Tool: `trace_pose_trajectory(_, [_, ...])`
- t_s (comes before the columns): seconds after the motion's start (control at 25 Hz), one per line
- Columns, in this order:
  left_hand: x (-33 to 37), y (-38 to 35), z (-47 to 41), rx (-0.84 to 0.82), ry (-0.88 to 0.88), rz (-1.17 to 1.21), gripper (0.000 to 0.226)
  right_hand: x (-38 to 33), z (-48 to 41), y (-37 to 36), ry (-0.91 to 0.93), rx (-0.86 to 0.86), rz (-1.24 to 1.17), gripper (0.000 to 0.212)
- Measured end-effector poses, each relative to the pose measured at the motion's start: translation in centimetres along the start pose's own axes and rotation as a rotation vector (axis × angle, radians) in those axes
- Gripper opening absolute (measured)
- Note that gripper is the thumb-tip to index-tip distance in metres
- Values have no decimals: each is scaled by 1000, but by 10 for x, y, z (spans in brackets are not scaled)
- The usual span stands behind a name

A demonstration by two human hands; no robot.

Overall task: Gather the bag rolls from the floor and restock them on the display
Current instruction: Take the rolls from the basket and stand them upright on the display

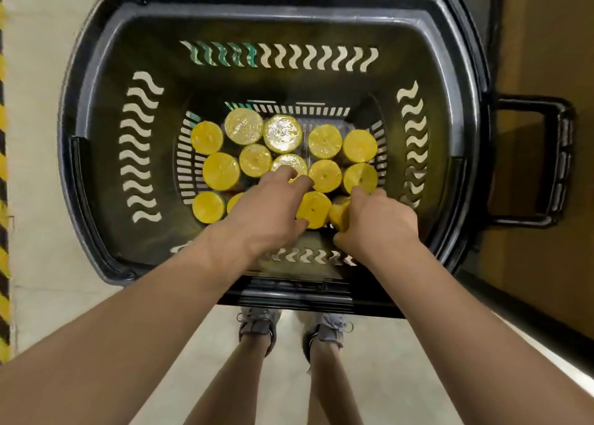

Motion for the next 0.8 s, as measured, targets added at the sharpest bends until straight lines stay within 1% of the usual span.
trace_pose_trajectory(0.16, [-2, 9, -59, 101, 43, -52, 62, 8, 5, 18, 18, 171, -43, 67])
trace_pose_trajectory(0.28, [-4, 3, -107, 137, -10, -136, 66, 17, -1, 22, 34, 288, -134, 61])
trace_pose_trajectory(0.4, [-4, -10, -147, 36, -37, -273, 70, 25, -9, 19, 69, 361, -172, 59])
trace_pose_trajectory(0.52, [-3, -9, -171, -66, -85, -379, 68, 30, -15, 18, 99, 426, -184, 62])
trace_pose_trajectory(0.68, [-3, 1, -189, -148, -159, -532, 79, 32, -22, 17, 113, 464, -216, 61])
trace_pose_trajectory(0.76, [-7, -3, -190, -166, -206, -545, 82, 32, -25, 18, 111, 451, -238, 63])
trace_pose_trajectory(0.8, [-10, -4, -188, -151, -215, -499, 81, 32, -26, 20, 107, 444, -246, 65])
Point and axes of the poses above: each hand's wrist, its own z-axis away from the middle knuckle, its own y-axis out of the back of the hand, x = y × z, the point moved 1 cm from there along -z, towards the middle knuckle
